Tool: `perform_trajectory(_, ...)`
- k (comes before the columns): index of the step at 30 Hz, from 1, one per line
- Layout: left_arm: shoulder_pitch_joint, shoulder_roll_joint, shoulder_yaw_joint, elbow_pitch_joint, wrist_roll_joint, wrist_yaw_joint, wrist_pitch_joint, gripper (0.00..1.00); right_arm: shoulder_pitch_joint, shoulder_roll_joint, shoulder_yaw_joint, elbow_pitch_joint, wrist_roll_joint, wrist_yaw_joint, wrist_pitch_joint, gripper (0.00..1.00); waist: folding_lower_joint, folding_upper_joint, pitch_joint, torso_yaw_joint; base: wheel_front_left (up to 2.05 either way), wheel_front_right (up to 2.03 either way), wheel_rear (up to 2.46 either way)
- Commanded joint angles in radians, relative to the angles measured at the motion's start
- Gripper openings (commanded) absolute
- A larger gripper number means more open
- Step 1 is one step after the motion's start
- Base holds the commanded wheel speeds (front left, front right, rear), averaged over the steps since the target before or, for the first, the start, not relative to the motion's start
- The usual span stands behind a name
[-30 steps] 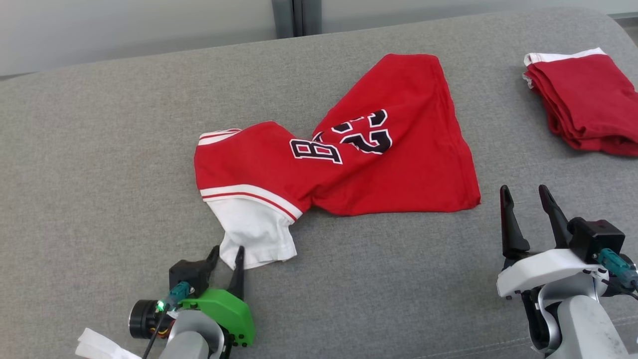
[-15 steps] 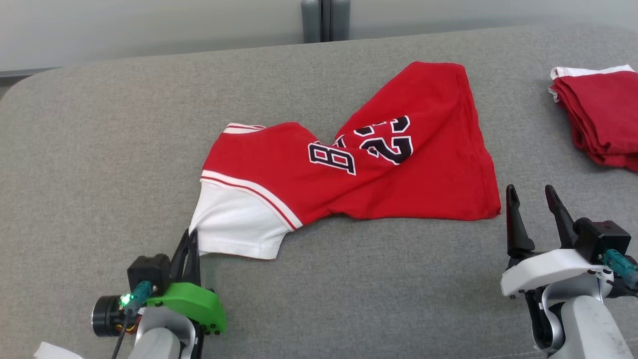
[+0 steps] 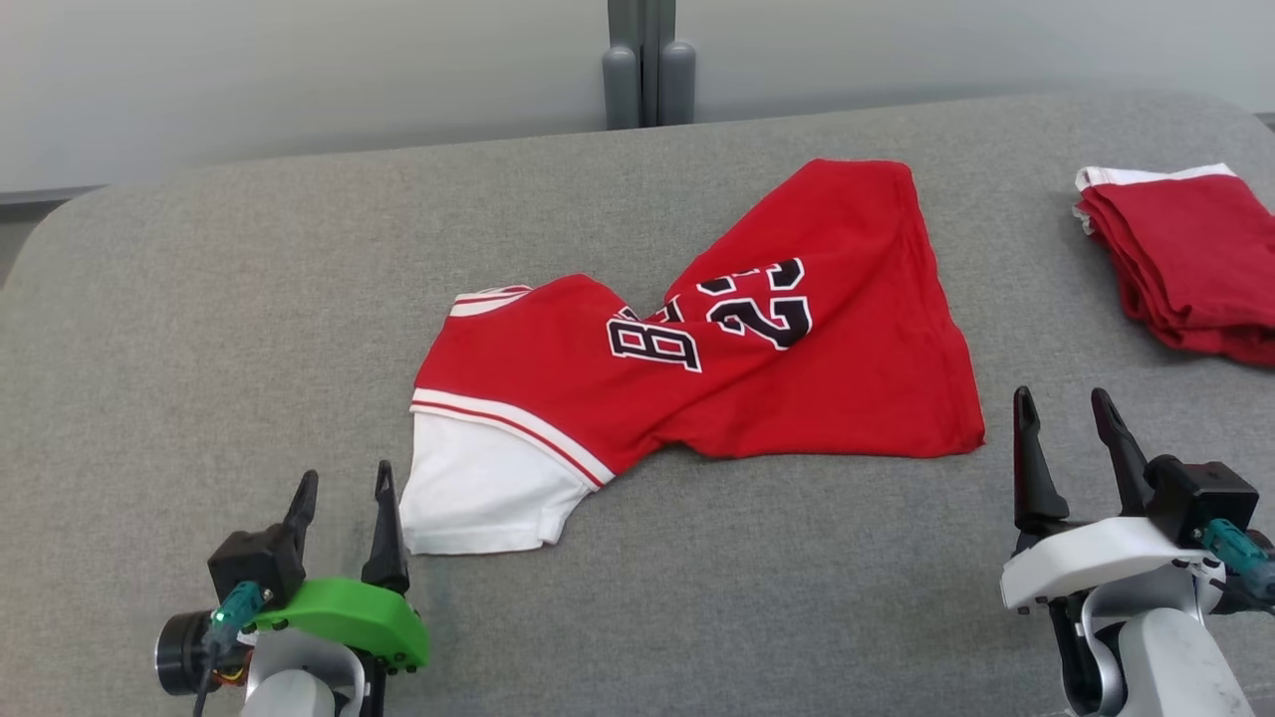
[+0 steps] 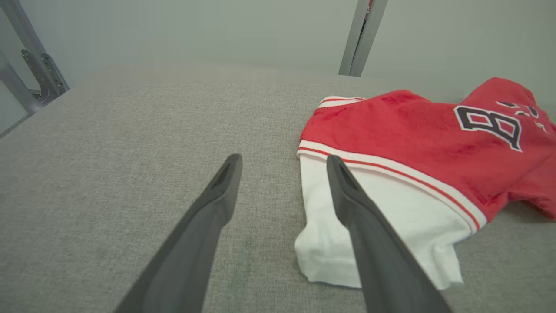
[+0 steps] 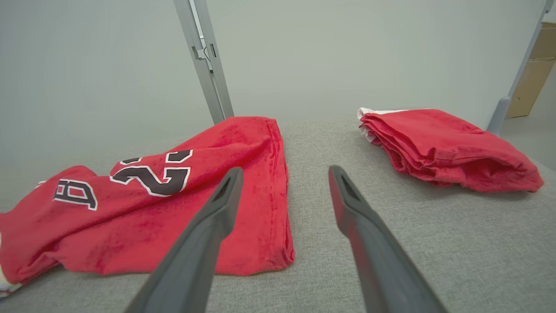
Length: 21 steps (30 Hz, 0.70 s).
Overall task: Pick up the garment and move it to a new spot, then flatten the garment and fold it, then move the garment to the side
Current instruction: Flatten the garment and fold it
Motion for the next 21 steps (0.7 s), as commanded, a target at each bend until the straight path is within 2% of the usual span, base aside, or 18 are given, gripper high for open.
perform_trajectory(1, 0.018, -0.004, 0.009, -0.03, 0.02, -0.01, -0.003, 1.0, 0.015, -0.001, 0.007, -0.007, -0.001, -0.002, -0.009, 1.0, 0.0, 0.0, -0.025, -0.003, 0.0, 0.0, 0.0)
perform_trajectory(10, 0.084, -0.056, 0.019, -0.138, 0.059, -0.05, -0.004, 1.0, 0.041, 0.0, 0.067, -0.033, 0.013, -0.002, -0.021, 1.0, 0.0, 0.0, -0.102, -0.01, 0.0, 0.0, 0.0)
perform_trajectory(21, 0.154, -0.083, 0.056, -0.144, 0.055, -0.036, -0.003, 1.0, 0.056, -0.001, 0.136, -0.021, 0.046, -0.002, -0.03, 1.0, 0.0, 0.0, -0.119, -0.011, 0.0, 0.0, 0.0)
